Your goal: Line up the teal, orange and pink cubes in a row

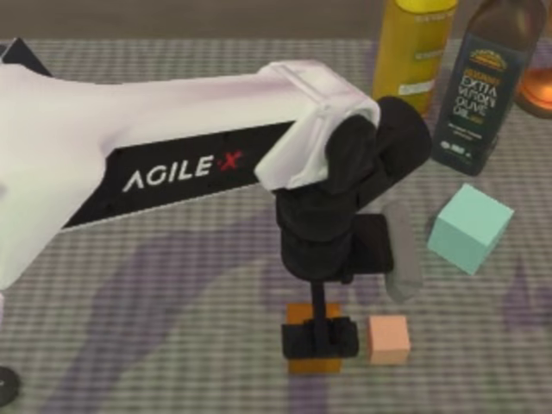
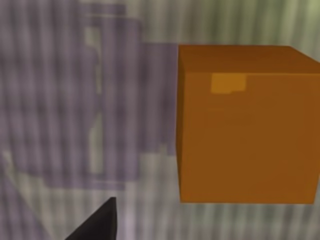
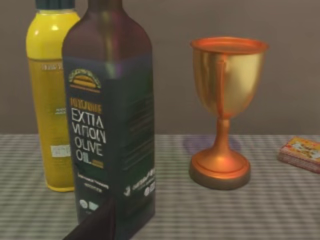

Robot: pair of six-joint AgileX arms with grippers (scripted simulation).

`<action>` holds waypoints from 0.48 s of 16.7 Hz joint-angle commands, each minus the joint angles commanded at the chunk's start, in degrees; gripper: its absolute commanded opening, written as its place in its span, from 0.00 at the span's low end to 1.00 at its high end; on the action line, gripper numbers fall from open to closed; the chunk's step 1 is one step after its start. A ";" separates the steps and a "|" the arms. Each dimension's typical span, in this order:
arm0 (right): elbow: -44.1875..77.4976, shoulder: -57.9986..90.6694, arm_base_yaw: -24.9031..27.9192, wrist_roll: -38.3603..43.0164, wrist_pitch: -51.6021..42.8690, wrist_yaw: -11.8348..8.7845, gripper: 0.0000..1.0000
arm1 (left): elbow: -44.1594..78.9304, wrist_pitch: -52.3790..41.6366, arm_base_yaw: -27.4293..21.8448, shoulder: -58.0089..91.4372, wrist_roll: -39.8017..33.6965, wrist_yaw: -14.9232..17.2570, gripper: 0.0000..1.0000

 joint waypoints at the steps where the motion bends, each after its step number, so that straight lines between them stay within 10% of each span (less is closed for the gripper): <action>1: 0.00 0.00 0.00 0.00 0.00 0.00 1.00 | -0.14 0.15 -0.30 0.23 0.01 0.00 1.00; 8: 11.83 12.34 1.91 -4.24 -8.10 0.16 1.00 | -10.60 8.04 6.68 -12.12 -4.56 -0.63 1.00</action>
